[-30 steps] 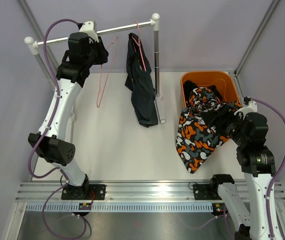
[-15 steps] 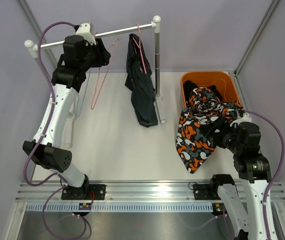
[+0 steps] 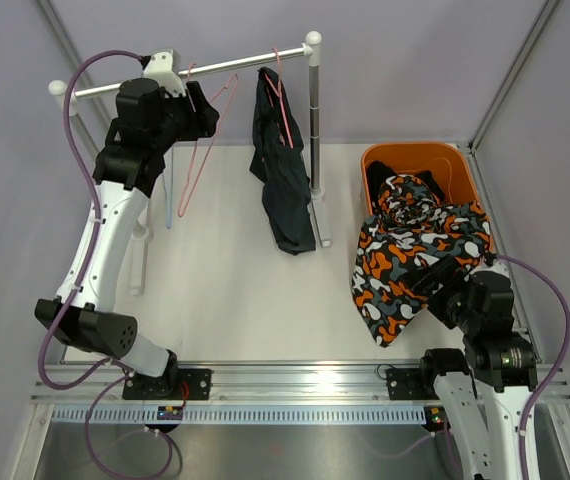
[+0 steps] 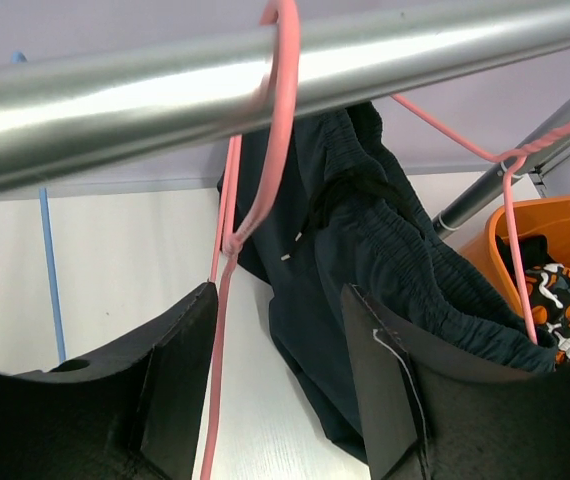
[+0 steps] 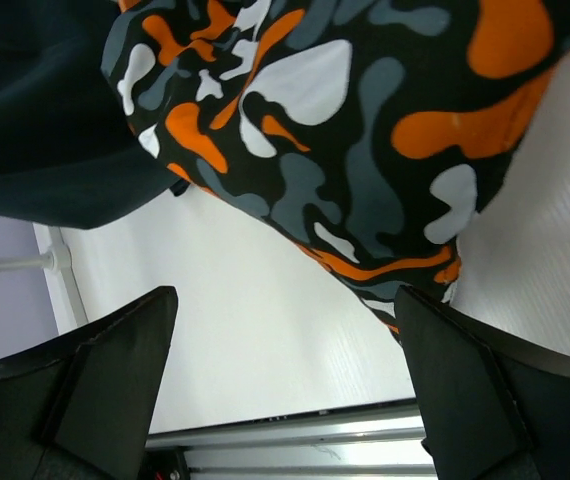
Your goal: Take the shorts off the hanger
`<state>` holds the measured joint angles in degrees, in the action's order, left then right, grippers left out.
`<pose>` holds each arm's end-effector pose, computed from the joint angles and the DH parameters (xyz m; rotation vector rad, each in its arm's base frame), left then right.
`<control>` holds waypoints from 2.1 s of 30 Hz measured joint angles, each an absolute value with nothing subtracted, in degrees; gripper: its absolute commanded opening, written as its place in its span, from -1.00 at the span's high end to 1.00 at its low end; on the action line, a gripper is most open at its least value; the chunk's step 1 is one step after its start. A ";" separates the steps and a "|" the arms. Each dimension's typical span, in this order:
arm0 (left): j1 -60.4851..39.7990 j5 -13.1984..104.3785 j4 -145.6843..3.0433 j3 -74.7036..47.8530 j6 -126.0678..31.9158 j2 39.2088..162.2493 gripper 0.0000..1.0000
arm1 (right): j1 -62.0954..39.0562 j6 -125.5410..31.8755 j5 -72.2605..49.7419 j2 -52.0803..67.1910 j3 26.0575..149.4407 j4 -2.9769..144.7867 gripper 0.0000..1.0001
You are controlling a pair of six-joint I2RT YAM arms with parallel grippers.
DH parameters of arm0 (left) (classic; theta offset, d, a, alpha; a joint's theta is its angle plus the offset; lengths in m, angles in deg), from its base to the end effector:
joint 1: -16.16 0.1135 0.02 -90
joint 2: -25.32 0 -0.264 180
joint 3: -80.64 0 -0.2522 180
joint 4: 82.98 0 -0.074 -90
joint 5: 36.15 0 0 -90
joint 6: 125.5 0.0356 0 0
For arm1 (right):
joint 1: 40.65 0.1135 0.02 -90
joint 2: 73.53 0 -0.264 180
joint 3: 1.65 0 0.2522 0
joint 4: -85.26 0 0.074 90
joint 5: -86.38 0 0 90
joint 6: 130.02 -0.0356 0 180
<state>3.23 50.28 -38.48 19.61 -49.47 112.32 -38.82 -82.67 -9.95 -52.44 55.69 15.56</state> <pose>0.3183 -0.0753 0.4869 0.0287 1.8059 -0.3916 0.0682 0.0061 0.2973 0.7074 2.0891 0.5617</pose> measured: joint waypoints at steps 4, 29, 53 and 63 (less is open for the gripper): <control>3.23 49.95 -38.98 18.15 -49.47 111.03 -0.15 | -38.82 -85.21 -6.51 -55.90 53.92 14.57 -0.99; 3.25 49.82 -39.37 14.72 -49.45 108.87 -0.16 | -38.82 -94.04 -7.30 -70.78 35.86 30.51 1.00; 3.38 52.35 -38.30 8.20 -50.09 101.90 -0.50 | -43.61 -88.22 -6.30 -8.56 83.73 47.75 1.00; 3.38 52.66 -37.82 6.65 -50.11 98.10 -0.56 | -50.30 -88.81 -8.33 5.76 82.05 52.60 1.00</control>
<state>3.38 52.66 -37.82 6.65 -50.11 98.10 -50.30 -88.81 -8.33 5.76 82.05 52.60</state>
